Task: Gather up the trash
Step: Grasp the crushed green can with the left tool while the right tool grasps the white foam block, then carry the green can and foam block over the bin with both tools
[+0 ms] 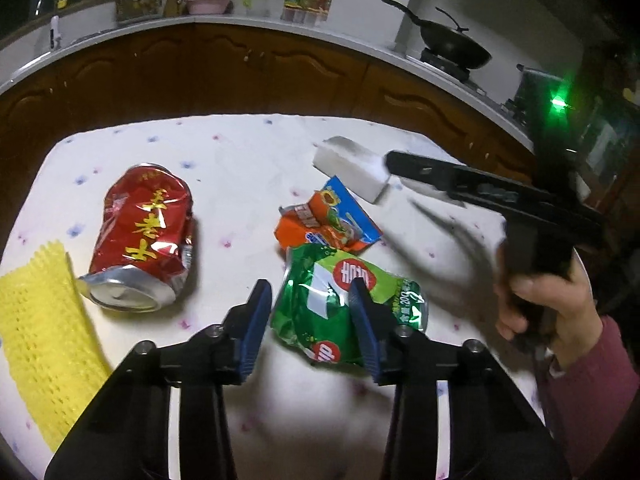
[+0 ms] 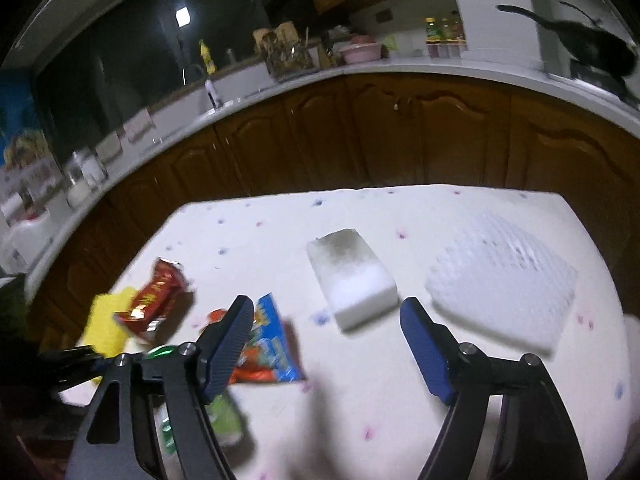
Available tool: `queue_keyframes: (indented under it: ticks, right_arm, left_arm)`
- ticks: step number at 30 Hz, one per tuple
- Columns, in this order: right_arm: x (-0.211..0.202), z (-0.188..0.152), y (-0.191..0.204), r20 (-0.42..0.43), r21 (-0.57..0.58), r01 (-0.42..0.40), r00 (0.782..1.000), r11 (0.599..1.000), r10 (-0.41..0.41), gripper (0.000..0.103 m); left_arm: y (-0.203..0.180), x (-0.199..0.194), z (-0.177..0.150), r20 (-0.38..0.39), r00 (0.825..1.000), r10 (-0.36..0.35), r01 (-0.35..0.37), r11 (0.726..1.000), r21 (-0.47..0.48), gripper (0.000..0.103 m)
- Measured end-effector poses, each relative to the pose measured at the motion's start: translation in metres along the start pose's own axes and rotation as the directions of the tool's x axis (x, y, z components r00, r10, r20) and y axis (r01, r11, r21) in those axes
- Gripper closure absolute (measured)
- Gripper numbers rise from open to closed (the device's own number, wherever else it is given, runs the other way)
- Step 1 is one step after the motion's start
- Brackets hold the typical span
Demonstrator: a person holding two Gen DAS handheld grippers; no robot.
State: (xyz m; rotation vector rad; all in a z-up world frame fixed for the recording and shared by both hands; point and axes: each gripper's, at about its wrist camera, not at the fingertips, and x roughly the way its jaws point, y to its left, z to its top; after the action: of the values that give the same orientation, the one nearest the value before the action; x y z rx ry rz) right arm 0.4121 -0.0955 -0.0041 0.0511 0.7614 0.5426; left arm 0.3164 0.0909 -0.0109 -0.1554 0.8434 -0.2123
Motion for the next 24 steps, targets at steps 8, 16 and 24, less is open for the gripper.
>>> queue_keyframes:
  ticks: [8, 16, 24]
  right_arm:
    - [0.049, 0.005, -0.013, -0.083, -0.017, 0.067, 0.994, 0.998, -0.068, 0.053]
    - [0.004, -0.005, -0.015, -0.012, 0.033, 0.023, 1.000, 0.999, -0.023, 0.056]
    - [-0.072, -0.041, -0.023, 0.065, 0.108, 0.011, 0.998, 0.994, -0.018, 0.056]
  left_arm:
    - [0.001, 0.002, -0.003, -0.027, 0.999, -0.046, 0.047, 0.999, 0.006, 0.092]
    - [-0.006, -0.022, -0.006, 0.033, 0.998, -0.049, 0.048, 0.999, 0.017, 0.093]
    - [-0.007, -0.053, -0.010, 0.091, 0.994, -0.065, 0.068, 0.997, -0.032, 0.093]
